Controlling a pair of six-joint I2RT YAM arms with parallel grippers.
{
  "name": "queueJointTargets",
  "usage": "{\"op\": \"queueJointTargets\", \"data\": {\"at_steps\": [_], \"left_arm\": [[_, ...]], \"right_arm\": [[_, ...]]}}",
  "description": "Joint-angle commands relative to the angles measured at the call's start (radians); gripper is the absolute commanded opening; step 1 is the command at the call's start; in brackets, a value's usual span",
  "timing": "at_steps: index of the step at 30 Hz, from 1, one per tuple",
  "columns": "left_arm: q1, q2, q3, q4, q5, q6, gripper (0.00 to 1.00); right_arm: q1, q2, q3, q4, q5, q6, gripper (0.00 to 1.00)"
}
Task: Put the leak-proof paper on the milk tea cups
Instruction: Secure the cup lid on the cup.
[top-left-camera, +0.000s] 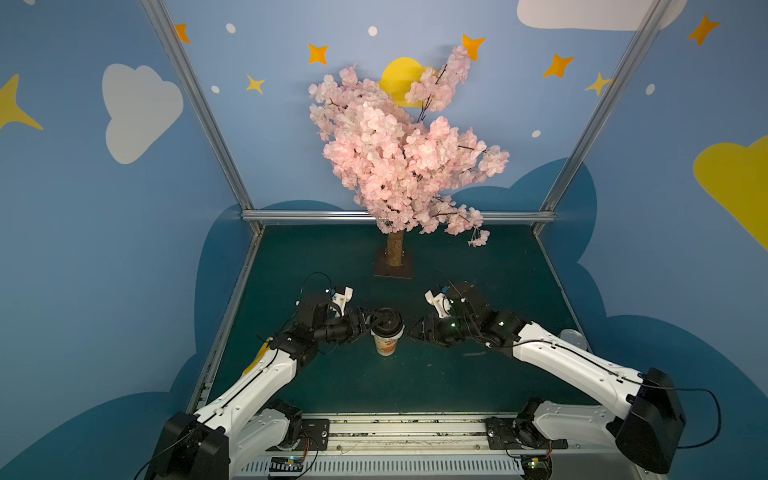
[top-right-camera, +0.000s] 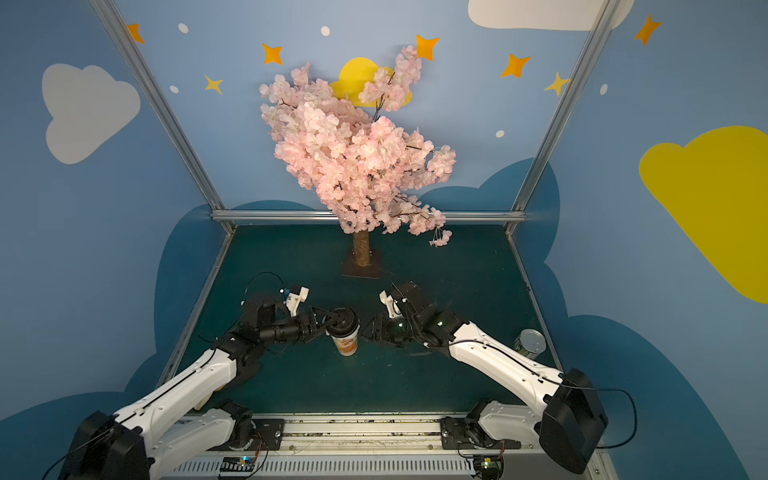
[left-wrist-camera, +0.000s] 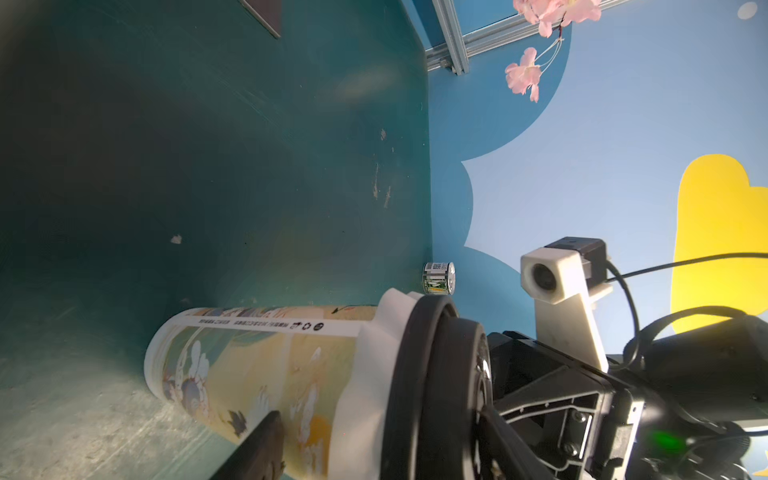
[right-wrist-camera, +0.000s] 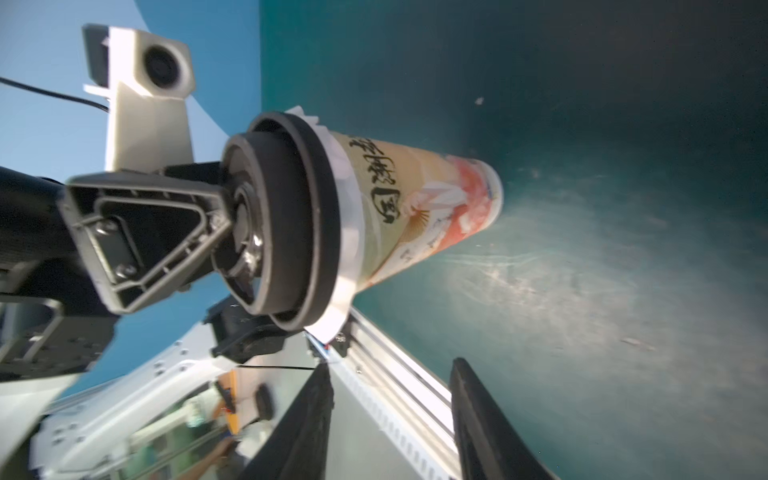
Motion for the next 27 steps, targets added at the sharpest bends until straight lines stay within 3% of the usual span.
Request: {"op": "queueJointTargets", "data": {"at_steps": [1, 13, 21, 27], "left_arm": [[-0.007, 0.057, -0.053, -0.232, -0.078, 0.048, 0.70], [-0.009, 0.059, -0.051, -0.232, -0.084, 0.053, 0.70], [-0.009, 0.070, -0.053, -0.218, -0.080, 0.052, 0.70], [-0.010, 0.070, -0.051, -0.224, -0.086, 0.055, 0.70]], "right_arm": [[-0.008, 0.005, -0.008, 0.166, -0.057, 0.089, 0.46], [-0.023, 0.092, -0.052, 0.229, -0.093, 0.118, 0.40], [-0.045, 0.171, -0.121, 0.181, -0.021, 0.148, 0.29], [-0.065, 0.253, -0.187, 0.209, -0.016, 0.182, 0.28]]}}
